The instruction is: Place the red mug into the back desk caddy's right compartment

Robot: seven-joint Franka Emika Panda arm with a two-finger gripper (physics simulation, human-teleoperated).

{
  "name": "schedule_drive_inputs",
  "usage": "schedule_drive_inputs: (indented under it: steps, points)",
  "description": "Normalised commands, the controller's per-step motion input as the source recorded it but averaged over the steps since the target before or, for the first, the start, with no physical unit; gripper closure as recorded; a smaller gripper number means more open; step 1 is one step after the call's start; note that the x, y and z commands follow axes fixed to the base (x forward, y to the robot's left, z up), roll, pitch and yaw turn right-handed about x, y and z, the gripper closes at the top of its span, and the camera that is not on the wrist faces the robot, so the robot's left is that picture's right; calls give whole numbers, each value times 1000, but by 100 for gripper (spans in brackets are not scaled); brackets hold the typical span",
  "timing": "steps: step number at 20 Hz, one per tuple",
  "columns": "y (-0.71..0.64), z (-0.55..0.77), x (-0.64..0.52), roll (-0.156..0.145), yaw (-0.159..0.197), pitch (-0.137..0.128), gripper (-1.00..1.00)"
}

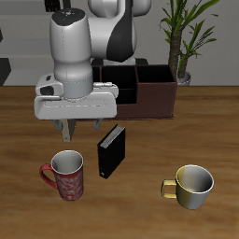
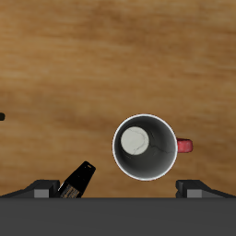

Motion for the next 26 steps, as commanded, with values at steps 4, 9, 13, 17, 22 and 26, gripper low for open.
schedule_drive_inputs:
  steps: [4,9,13,17,22,26]
  points:
    - [23,-165,102,-24,-12,-15,-100]
    - [115,-309,71,-10,9,5,-100]
    - [131,-238,35,0,1,8,-100]
    - [-35,-262,53,-17,-33,5,-100]
    - [-100,-301,77,-41,-24,28,-100]
    - [-44,-298,47,-19,-25,25,-100]
